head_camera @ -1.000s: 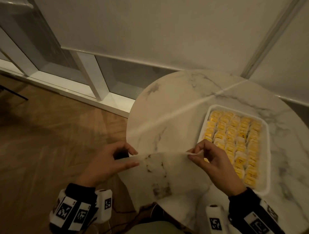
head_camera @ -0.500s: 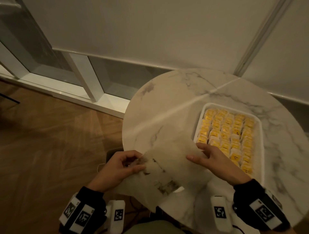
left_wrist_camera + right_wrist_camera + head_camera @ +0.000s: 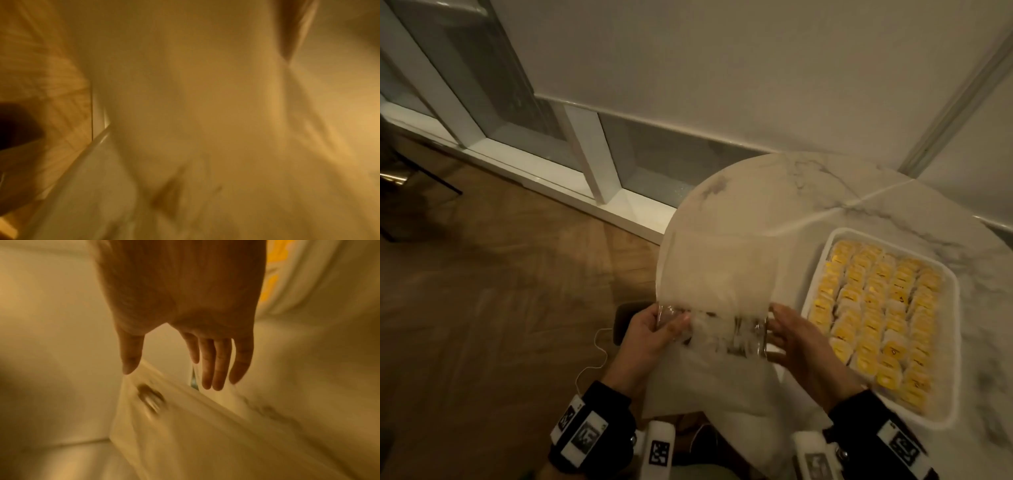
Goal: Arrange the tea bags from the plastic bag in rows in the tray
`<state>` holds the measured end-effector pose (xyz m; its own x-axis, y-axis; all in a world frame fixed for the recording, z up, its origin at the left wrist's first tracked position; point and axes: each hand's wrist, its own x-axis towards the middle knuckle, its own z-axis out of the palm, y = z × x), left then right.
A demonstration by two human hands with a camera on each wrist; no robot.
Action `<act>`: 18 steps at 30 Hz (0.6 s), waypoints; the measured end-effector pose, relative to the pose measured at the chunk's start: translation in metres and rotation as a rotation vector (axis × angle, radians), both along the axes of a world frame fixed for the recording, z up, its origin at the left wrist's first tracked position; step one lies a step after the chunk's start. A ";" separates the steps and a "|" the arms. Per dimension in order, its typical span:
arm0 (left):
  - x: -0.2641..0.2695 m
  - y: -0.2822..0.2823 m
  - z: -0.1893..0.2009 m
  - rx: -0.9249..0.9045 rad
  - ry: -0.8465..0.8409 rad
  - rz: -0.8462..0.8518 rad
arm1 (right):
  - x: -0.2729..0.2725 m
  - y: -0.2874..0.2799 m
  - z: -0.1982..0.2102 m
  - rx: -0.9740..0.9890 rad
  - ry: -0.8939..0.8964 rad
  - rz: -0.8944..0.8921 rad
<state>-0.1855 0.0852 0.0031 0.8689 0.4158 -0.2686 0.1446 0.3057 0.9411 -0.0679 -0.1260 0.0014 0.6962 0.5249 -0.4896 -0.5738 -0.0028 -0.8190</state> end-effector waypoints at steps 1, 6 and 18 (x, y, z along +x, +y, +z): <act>0.001 0.001 -0.002 -0.020 0.001 0.049 | -0.012 0.007 -0.003 -0.044 0.020 0.093; -0.009 0.000 -0.014 -0.041 0.021 0.198 | -0.043 0.022 -0.004 -0.052 0.043 0.362; -0.087 -0.056 -0.036 -0.110 0.162 0.116 | -0.061 0.012 -0.031 -0.023 -0.028 0.340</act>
